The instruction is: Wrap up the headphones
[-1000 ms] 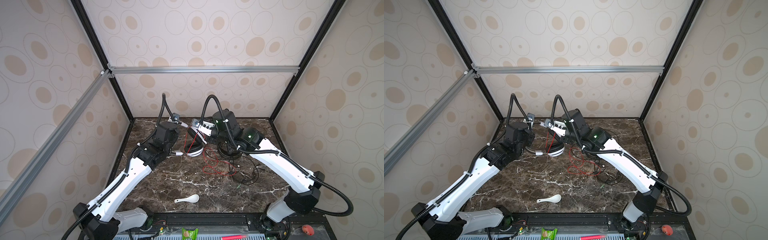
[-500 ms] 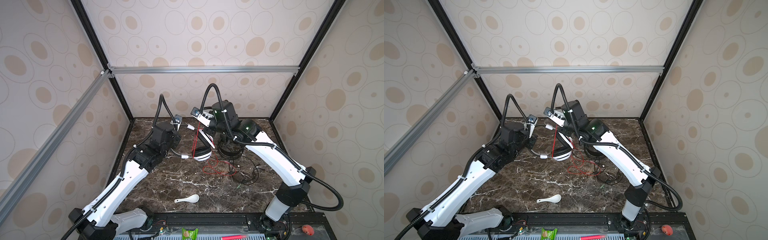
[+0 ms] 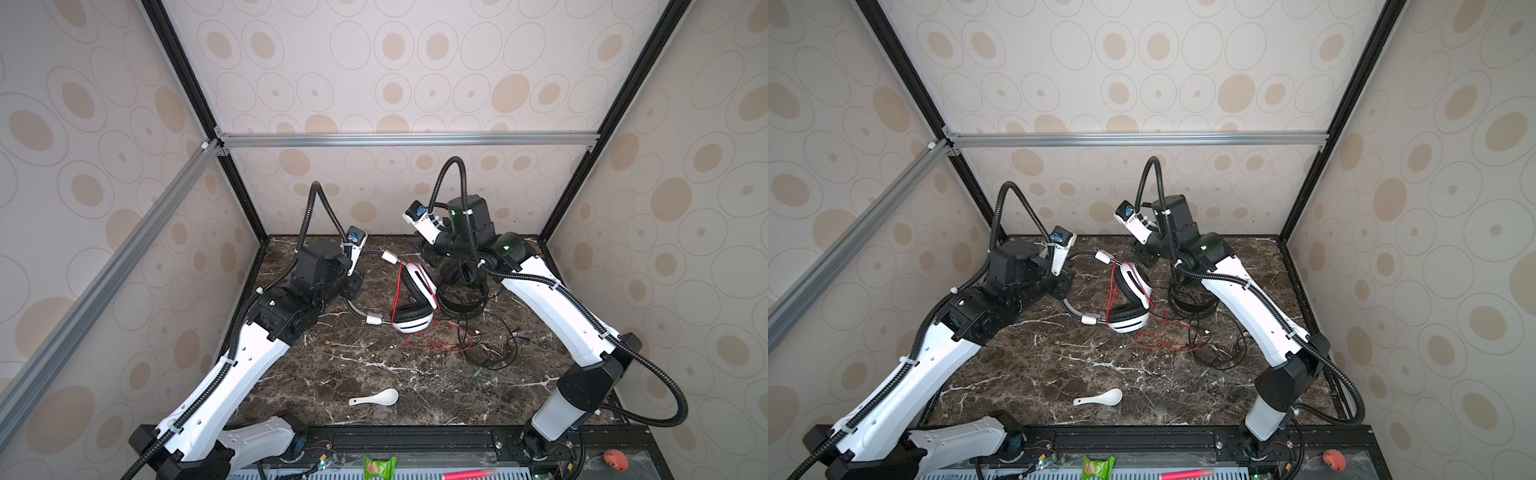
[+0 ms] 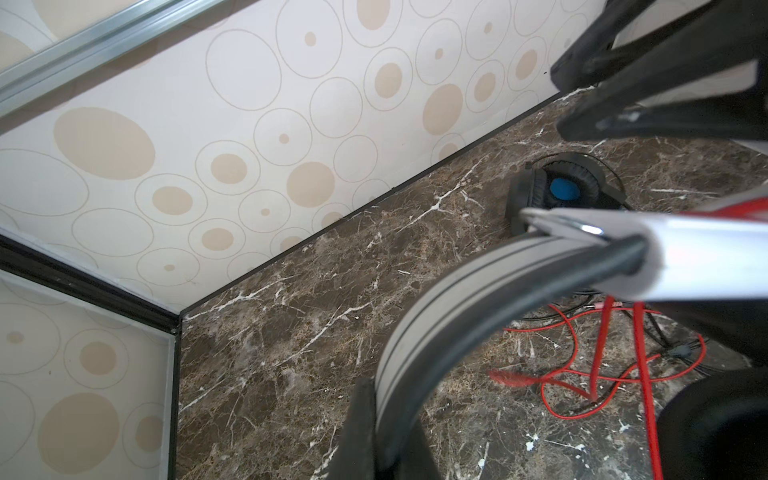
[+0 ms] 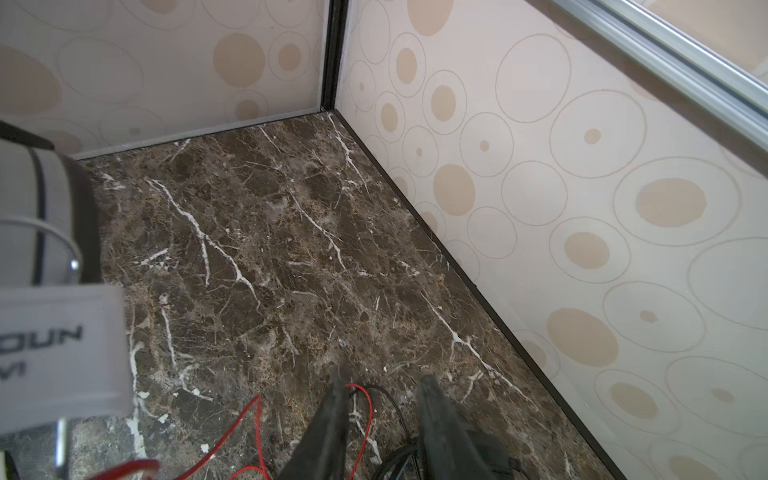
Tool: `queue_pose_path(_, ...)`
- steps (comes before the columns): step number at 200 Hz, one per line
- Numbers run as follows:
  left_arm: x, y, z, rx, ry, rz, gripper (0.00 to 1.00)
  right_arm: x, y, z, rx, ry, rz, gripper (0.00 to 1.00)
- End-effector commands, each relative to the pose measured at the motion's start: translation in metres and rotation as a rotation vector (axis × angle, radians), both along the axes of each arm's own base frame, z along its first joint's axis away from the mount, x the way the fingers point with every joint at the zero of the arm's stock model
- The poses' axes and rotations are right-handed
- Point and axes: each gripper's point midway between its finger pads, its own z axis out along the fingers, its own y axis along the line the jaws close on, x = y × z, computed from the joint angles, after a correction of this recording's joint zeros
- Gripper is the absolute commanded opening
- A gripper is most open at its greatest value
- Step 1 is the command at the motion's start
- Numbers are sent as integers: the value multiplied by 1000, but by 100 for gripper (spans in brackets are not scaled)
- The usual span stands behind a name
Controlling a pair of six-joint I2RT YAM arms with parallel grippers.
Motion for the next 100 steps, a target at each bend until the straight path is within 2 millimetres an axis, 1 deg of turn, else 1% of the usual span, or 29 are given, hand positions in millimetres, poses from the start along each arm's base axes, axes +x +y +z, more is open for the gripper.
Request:
queue_pose_path(1, -9, -4, 64, -186, -110, -13, 0, -19, 3, 25, 164, 25, 104, 41)
queue_pose_path(10, -10, -6, 69, -214, -110, -18, 0, -18, -3, 27, 209, 44, 103, 46)
queue_pose_path(26, -12, -7, 78, -266, -112, -16, 0, -14, -20, 28, 282, 69, 76, 63)
queue_pose_path(38, -13, -5, 87, -302, -120, -9, 0, -11, -35, 29, 339, 67, 46, 69)
queue_pose_path(48, -15, -4, 95, -326, -129, -4, 0, -10, -48, 26, 389, 77, 26, 76)
queue_pose_path(57, -16, -4, 102, -342, -134, -5, 0, -9, -56, 23, 431, 91, 20, 79)
queue_pose_path(73, -15, -4, 111, -352, -142, -3, 0, -15, -60, 10, 448, 121, 33, 82)
queue_pose_path(100, -13, -6, 121, -359, -152, -6, 0, -27, -52, -20, 482, 193, 90, 86)
